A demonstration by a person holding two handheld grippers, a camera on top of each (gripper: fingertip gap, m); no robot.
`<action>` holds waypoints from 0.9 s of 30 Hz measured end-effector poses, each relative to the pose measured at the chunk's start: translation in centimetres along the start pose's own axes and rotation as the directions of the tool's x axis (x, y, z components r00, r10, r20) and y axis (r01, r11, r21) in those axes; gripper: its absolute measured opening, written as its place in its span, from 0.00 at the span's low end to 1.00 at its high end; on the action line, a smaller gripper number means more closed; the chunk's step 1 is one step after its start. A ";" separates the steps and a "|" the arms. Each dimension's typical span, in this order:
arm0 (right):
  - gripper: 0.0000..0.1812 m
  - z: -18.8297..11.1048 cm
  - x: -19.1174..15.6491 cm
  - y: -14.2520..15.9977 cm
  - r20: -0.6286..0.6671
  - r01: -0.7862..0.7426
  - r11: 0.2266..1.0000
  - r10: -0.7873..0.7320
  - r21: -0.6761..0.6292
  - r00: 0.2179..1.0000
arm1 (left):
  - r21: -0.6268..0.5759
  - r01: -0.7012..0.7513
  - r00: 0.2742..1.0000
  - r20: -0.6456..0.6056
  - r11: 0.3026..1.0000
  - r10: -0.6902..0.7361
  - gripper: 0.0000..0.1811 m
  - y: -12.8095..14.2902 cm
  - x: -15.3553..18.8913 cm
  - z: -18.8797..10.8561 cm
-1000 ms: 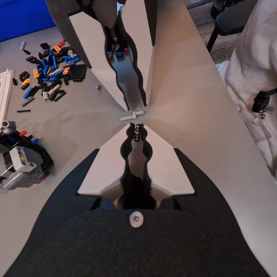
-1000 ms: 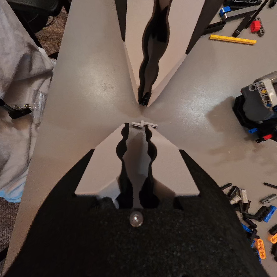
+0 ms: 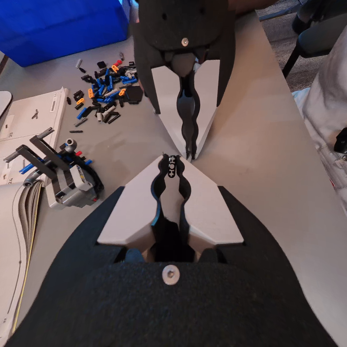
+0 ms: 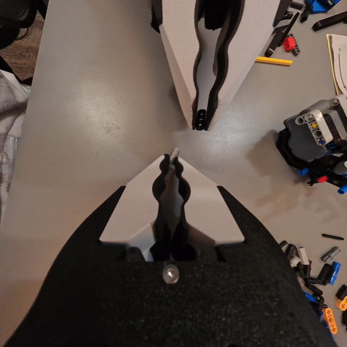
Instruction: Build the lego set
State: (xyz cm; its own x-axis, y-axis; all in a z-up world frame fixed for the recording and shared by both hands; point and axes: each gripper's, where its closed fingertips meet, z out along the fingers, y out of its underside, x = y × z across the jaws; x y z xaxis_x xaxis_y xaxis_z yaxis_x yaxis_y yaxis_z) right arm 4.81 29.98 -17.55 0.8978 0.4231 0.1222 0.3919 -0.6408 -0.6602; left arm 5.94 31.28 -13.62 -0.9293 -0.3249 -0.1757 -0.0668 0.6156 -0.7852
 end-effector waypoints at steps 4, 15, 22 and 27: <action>0.03 -0.1 0.0 0.1 -0.008 0.001 1.000 -0.001 0.006 1.000 | -0.036 0.002 0.999 -0.032 0.999 -0.003 0.03 0.8 0.6 0.7; 0.02 -2.2 1.8 -1.9 -0.101 0.035 0.976 -0.014 0.213 0.995 | 0.056 0.087 0.996 -0.040 0.995 -0.085 0.03 0.0 -0.1 0.4; 0.02 -6.3 2.8 -4.7 -0.108 0.045 0.879 0.008 0.475 0.994 | 0.328 0.196 0.980 -0.083 0.924 -0.178 0.03 -3.2 -1.5 -1.8; 0.02 -6.1 2.3 -5.2 -0.040 -0.015 0.876 0.040 0.482 0.998 | 0.418 0.339 0.932 -0.273 0.843 -0.239 0.03 -4.6 -0.6 -2.9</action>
State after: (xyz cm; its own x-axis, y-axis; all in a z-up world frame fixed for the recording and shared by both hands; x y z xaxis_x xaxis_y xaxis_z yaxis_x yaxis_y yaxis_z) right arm 6.09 30.33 -9.31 0.9200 0.3713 0.1257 0.2327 -0.2593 -0.9373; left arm 5.78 30.75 -8.12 -0.9492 -0.2539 0.1860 -0.2191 0.1086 -0.9696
